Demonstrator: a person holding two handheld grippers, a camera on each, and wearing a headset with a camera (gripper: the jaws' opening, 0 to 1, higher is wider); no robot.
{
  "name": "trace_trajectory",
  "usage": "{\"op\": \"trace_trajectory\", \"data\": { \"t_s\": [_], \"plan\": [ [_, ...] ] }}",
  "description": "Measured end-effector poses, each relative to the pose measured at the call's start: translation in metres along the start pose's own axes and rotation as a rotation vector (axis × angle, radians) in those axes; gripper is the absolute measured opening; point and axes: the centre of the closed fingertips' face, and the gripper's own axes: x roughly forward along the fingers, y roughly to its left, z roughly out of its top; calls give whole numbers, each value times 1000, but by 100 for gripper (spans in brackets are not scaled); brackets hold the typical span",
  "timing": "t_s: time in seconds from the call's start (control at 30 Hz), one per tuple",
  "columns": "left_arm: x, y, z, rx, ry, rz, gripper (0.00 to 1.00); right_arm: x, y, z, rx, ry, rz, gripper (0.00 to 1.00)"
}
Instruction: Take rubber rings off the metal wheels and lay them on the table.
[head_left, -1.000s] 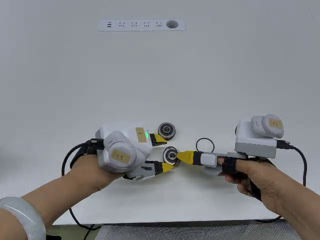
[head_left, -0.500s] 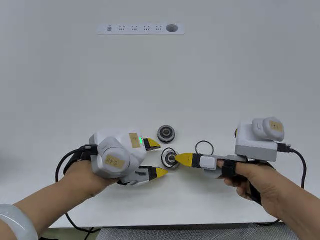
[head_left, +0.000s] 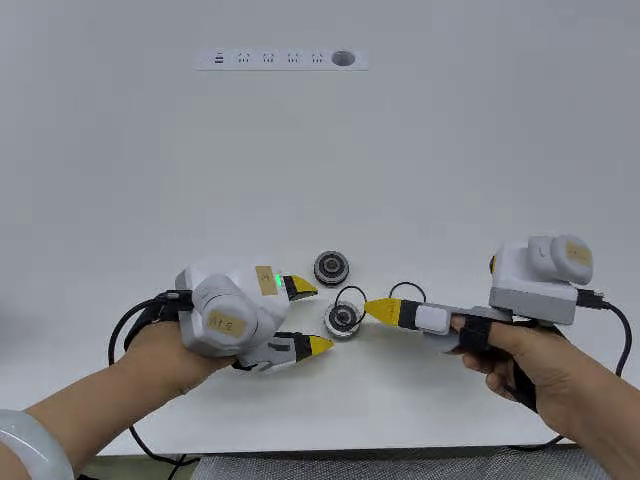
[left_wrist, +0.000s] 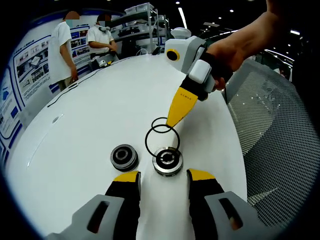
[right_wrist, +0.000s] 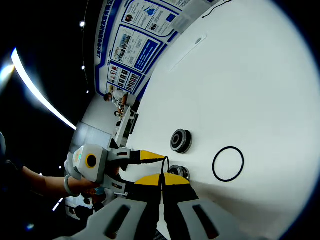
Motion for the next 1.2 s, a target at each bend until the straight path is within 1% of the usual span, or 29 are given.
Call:
{"op": "trace_trajectory", "data": {
  "t_s": [0.2, 0.37, 0.47, 0.83, 1.07, 1.2],
  "plan": [
    [-1, 1, -1, -3, 0, 5, 38, -17, -14, 13, 24, -57, -31, 2],
    [-1, 2, -2, -4, 3, 8, 38, -26, -22, 19, 36, -85, -57, 2],
    [-1, 2, -3, -7, 5, 7, 38, -30, -24, 20, 39, -93, -67, 2],
    [-1, 2, -5, -15, 10, 8, 37, -31, -36, 17, 61, -91, -97, 2],
    [-1, 1, -6, -17, 13, 8, 36, -32, -50, 12, 80, -89, -133, 2],
    [-1, 1, -7, -17, 17, 9, 36, -33, -52, 11, 79, -85, -144, 2]
  ]
}}
